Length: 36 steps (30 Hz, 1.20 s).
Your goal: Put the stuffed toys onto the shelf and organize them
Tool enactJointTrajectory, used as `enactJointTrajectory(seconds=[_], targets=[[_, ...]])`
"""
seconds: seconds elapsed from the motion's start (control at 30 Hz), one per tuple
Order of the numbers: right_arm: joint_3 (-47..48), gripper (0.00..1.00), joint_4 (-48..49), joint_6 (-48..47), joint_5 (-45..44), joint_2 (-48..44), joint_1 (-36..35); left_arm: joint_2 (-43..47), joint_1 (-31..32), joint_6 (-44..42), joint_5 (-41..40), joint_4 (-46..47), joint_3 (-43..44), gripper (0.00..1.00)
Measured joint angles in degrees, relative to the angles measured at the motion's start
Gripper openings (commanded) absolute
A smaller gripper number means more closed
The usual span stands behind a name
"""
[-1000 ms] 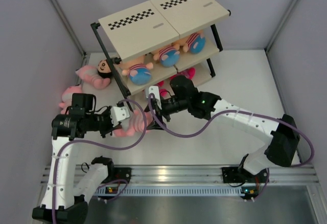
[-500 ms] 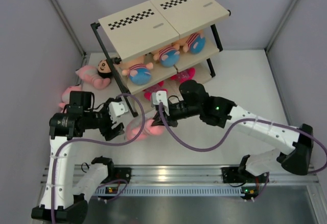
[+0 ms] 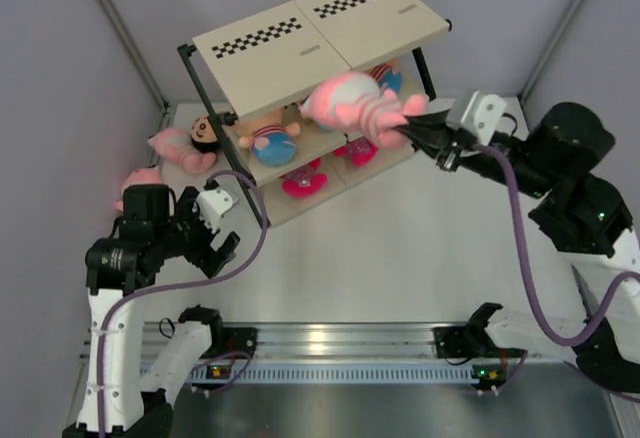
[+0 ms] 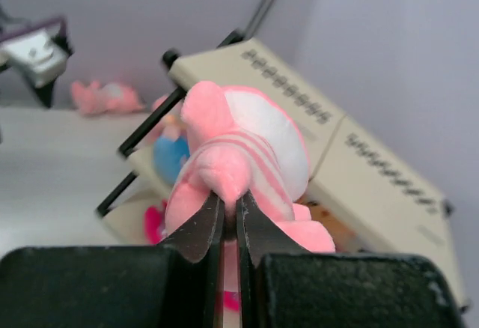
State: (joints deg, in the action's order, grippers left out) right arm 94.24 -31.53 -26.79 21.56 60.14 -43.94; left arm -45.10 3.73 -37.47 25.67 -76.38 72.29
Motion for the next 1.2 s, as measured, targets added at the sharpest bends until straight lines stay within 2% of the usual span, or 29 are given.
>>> enactJointTrajectory(seconds=[0.2,0.3,0.43,0.6,0.73,0.87,1.03,1.07,1.2], targets=[[12.2,0.0,10.2,-8.4,-3.2,6.3,6.1,-1.7,-0.3,5.0,-9.2,2.3,-6.2,0.99],[20.4,0.0,16.2,-10.2,-1.4,15.7,12.7,-4.6,-0.4,7.0,-12.4,3.3,-8.4,0.99],[34.1,0.0,21.2,-9.2,2.4,33.6,20.8,-7.3,-0.5,8.3,-14.1,4.6,-9.7,0.99],[34.0,0.0,21.7,-8.0,2.6,47.3,25.7,-7.2,-0.5,9.0,-15.5,5.4,-9.8,0.99],[32.1,0.01,23.3,-8.6,4.1,49.0,26.4,-7.3,-0.5,9.2,-17.5,6.3,-9.9,0.99],[31.7,0.4,22.9,-8.8,5.2,46.7,26.5,-8.6,-0.6,10.0,-20.5,7.0,-10.1,0.99],[30.3,0.62,22.8,-9.1,6.2,44.4,26.5,-11.8,-1.8,10.9,-24.0,8.7,-10.3,0.98],[30.0,0.71,22.8,-9.0,6.3,44.0,26.5,-12.5,-2.4,10.8,-24.4,9.2,-10.3,0.98],[28.9,0.88,22.8,-8.4,6.6,41.7,26.5,-16.0,-8.7,9.6,-25.2,12.2,-10.2,0.98]])
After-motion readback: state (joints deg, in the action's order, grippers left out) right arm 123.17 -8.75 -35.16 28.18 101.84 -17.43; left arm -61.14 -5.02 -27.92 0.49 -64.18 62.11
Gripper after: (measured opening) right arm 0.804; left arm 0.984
